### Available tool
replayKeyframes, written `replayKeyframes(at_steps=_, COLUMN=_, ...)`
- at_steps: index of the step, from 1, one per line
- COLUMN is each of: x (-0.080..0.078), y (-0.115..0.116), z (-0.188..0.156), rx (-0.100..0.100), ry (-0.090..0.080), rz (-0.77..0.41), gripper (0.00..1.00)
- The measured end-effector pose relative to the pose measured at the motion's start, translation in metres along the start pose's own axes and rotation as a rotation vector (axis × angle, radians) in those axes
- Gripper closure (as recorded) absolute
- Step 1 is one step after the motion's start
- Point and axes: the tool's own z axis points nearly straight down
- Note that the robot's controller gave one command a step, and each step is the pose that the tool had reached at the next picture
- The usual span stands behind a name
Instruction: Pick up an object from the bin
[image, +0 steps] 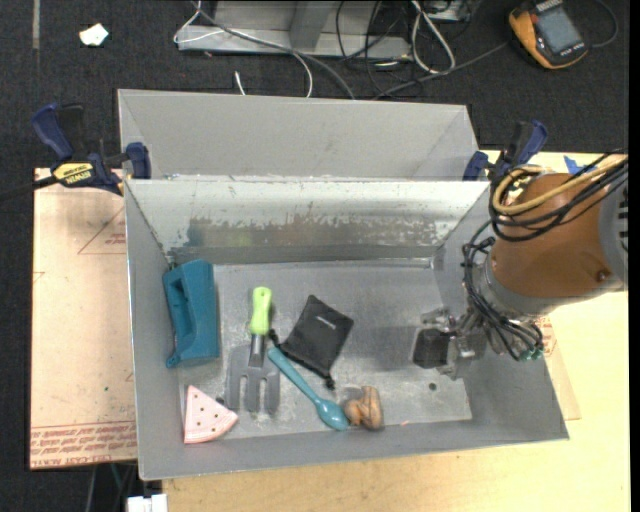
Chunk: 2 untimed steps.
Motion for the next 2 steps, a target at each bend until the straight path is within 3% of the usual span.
replayKeyframes(at_steps=1, x=0.006, y=0.009, z=-0.053, rx=-0.002, ry=0.002, rz=-0.050, gripper=1.00)
replayKeyframes(at_steps=2, x=0.004, y=0.003, z=-0.105, rx=-0.003, ry=0.004, rz=-0.047, gripper=1.00)
